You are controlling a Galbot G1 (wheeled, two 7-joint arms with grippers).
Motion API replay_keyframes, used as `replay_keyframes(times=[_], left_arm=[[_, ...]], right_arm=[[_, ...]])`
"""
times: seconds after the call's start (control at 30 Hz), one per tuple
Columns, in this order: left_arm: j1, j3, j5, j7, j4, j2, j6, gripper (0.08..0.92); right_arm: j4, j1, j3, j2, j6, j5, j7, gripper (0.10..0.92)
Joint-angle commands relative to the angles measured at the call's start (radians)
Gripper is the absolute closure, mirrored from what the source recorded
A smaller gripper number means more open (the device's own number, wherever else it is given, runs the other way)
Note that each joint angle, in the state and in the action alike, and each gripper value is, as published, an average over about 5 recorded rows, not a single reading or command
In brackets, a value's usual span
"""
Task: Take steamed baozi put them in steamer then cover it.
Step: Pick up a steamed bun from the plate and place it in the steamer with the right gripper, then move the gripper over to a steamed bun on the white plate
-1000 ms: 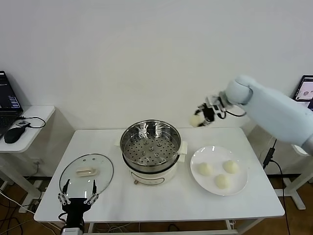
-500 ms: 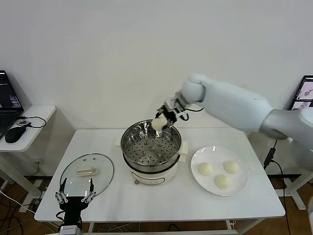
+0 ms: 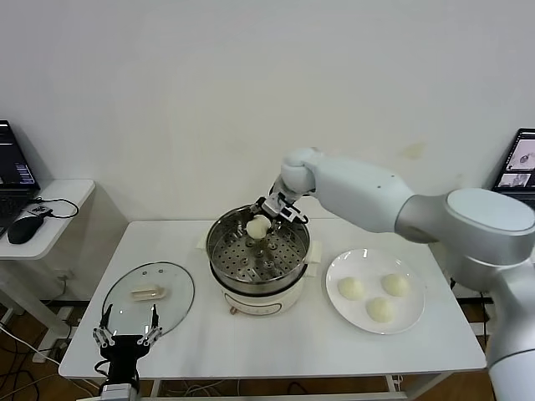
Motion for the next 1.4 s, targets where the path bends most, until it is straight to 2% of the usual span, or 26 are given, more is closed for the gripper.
replay_keyframes(times=[0.03, 0.17, 0.27, 0.37, 0.5, 0.57, 0.67, 0.77, 0.97, 1.17, 1.4], left_arm=[[0.0, 0.0, -0.001, 0.0, 0.0, 0.0, 0.0, 0.177], [0.002, 0.0, -0.001, -0.002, -0.004, 0.0, -0.001, 0.177], [0.003, -0.002, -0.001, -0.003, -0.007, 0.0, -0.002, 0.177], [0.003, -0.003, 0.0, -0.004, -0.009, -0.001, -0.002, 0.177], [0.008, -0.005, 0.001, -0.003, -0.018, -0.004, -0.001, 0.177], [0.01, -0.007, 0.001, -0.003, -0.024, -0.005, -0.001, 0.177], [0.012, -0.01, 0.001, -0.003, -0.029, -0.005, -0.001, 0.177], [0.01, -0.011, 0.001, 0.0, -0.032, -0.003, 0.0, 0.177], [0.003, -0.013, 0.0, 0.008, -0.044, 0.005, 0.006, 0.177], [0.008, -0.013, 0.001, 0.011, -0.049, 0.017, 0.008, 0.177], [0.009, -0.009, 0.002, 0.01, -0.039, 0.029, 0.008, 0.177]], right_arm=[[-0.138, -0.058, 0.045, 0.057, 0.121, -0.186, 0.065, 0.448], [-0.158, -0.072, 0.062, 0.063, 0.137, -0.204, 0.096, 0.441], [-0.15, -0.07, 0.067, 0.057, 0.13, -0.167, 0.107, 0.391], [-0.077, -0.044, 0.063, 0.018, 0.054, -0.05, 0.071, 0.308], [0.139, 0.03, 0.034, -0.09, -0.196, 0.24, -0.029, 0.22], [0.275, 0.087, 0.017, -0.162, -0.357, 0.37, -0.074, 0.208], [0.438, 0.167, 0.002, -0.27, -0.56, 0.463, -0.115, 0.203], [0.535, 0.214, -0.001, -0.379, -0.688, 0.501, -0.135, 0.203], [0.712, 0.251, -0.013, -0.624, -0.819, 0.51, -0.163, 0.203], [0.835, 0.201, -0.028, -0.875, -0.814, 0.402, -0.179, 0.202], [0.845, -0.067, 0.096, -0.976, -0.797, 0.281, -0.17, 0.203]])
